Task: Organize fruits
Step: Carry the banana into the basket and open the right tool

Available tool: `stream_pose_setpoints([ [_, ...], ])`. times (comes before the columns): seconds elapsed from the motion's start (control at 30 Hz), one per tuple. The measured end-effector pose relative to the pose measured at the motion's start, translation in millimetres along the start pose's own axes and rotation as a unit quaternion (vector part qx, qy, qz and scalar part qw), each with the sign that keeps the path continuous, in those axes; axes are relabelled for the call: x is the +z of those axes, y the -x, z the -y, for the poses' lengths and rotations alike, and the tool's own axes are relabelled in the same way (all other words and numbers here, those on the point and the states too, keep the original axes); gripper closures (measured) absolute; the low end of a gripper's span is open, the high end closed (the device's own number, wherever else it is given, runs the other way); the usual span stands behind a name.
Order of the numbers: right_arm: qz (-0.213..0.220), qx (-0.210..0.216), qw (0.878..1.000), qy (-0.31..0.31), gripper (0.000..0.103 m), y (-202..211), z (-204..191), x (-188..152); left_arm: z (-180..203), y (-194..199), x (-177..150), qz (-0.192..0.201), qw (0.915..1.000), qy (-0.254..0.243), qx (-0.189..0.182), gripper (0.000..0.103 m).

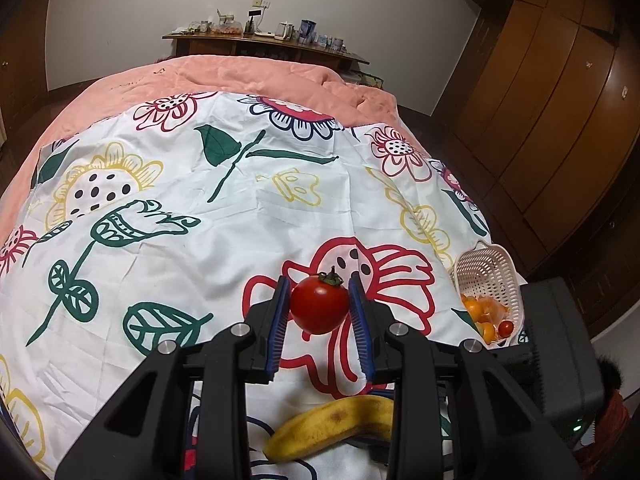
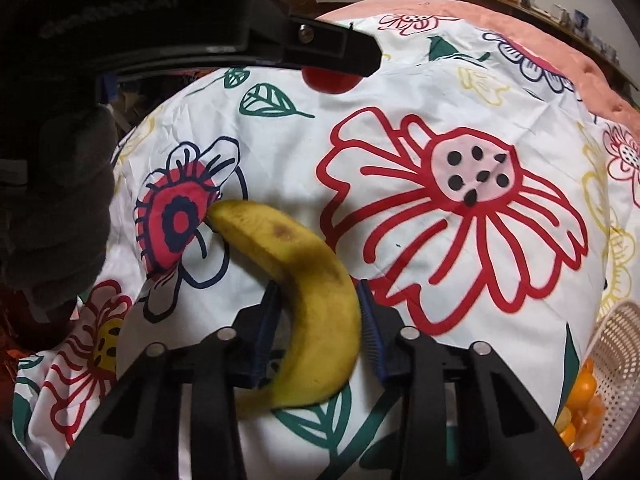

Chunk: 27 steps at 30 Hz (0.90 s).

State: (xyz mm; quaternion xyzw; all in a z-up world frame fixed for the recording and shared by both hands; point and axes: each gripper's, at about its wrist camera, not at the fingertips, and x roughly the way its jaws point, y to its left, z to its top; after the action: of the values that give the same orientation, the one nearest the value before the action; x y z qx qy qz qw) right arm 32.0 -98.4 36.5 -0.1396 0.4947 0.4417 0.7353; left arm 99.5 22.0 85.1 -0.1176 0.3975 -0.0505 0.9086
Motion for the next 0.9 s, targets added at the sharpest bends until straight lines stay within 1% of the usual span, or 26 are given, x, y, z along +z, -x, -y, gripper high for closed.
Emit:
stream_pose_setpoints([
  [0.1,0.015,0.01,1.0,-0.02,0.07,8.5,4.4,-5.6,3.7,-1.9,-0.8,-0.001,1.0,-0.002,-0.001,0.073],
  [0.23,0.035,0.008,0.998,-0.047,0.07,20.0,12.3,-13.1,7.1,-3.2,-0.4,-0.001,1.0,-0.004,-0.001,0.073],
  [0.43,0.071,-0.008,0.992,-0.108,0.07,42.3,41.0,-28.7,15.0,-3.9,-0.5,-0.004,0.9999,-0.011,-0.004,0.073],
  [0.63,0.112,-0.031,0.978,-0.174,0.07,73.9,79.9,-50.0,27.4,-6.4,0.3,-0.008,0.9997,-0.022,-0.01,0.073],
  [0.83,0.15,-0.057,0.958,-0.238,0.07,105.1,120.3,-76.3,40.3,-12.2,0.2,-0.013,0.9992,-0.034,-0.016,0.073],
  [0.9,0.162,-0.068,0.949,-0.262,0.07,114.7,135.6,-87.5,43.8,-14.2,0.5,-0.015,0.999,-0.037,-0.017,0.073],
])
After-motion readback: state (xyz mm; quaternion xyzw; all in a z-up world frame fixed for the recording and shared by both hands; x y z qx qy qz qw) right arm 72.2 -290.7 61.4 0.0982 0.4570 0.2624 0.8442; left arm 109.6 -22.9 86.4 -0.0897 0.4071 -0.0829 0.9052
